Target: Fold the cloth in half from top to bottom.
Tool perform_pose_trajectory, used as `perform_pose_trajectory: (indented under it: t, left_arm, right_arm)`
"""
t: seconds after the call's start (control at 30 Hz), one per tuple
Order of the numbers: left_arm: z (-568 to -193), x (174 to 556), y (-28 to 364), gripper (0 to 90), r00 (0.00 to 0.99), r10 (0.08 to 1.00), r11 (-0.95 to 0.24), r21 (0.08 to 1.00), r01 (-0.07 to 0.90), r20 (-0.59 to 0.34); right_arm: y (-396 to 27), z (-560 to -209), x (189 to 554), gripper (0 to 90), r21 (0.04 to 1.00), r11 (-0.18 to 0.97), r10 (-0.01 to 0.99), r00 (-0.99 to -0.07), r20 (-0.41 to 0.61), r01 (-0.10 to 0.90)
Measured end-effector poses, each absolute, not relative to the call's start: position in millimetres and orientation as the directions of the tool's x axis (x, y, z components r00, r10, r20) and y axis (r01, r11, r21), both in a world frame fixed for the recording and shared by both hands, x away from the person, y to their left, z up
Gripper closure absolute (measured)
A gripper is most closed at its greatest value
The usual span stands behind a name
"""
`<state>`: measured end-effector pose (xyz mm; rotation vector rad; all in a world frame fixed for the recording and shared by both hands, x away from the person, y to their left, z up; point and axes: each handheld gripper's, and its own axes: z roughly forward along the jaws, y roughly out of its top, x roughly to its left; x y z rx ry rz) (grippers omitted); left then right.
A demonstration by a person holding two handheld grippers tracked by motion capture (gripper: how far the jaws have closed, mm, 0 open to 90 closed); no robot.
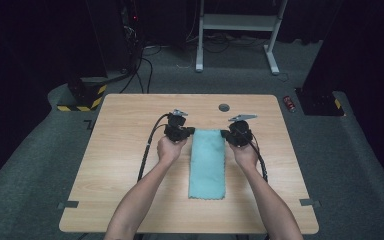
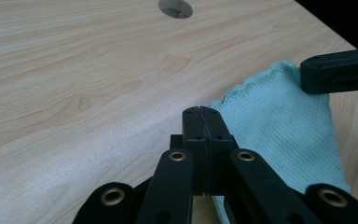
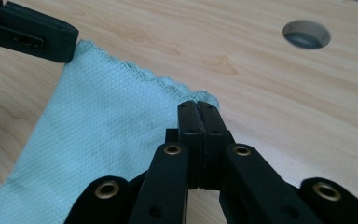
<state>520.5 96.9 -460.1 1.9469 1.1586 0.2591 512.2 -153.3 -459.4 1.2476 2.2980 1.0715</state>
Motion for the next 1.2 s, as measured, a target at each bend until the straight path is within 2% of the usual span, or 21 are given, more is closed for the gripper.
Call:
perform_pose_trajectory:
  t: [0.3, 0.4, 0.63, 0.97, 1.2]
  left_arm:
    - [-440, 533, 96, 89.9, 0.562, 0.801, -0.237, 0.755, 0.612, -0.204]
    - [-438, 535, 97, 89.9, 0.558, 0.798, -0.217, 0.757, 0.616, -0.226]
    - [-440, 525, 96, 89.9, 0.578, 0.785, -0.226, 0.766, 0.602, -0.223]
    - [-447, 511, 101, 89.9, 0.611, 0.751, -0.236, 0.763, 0.602, -0.250]
    - [-455, 498, 103, 89.9, 0.612, 0.756, -0.261, 0.748, 0.610, -0.235]
  right_arm:
    - [-155, -447, 518, 89.9, 0.753, 0.328, 0.821, -0.566, 0.071, 0.570]
    - [-157, -444, 519, 89.9, 0.759, 0.314, 0.825, -0.560, 0.080, 0.571]
    - [-157, -442, 514, 89.9, 0.762, 0.324, 0.819, -0.570, 0.071, 0.561]
    - [-162, -454, 500, 89.8, 0.760, 0.330, 0.804, -0.589, 0.085, 0.559]
    - [-162, -468, 491, 89.9, 0.755, 0.325, 0.793, -0.599, 0.110, 0.569]
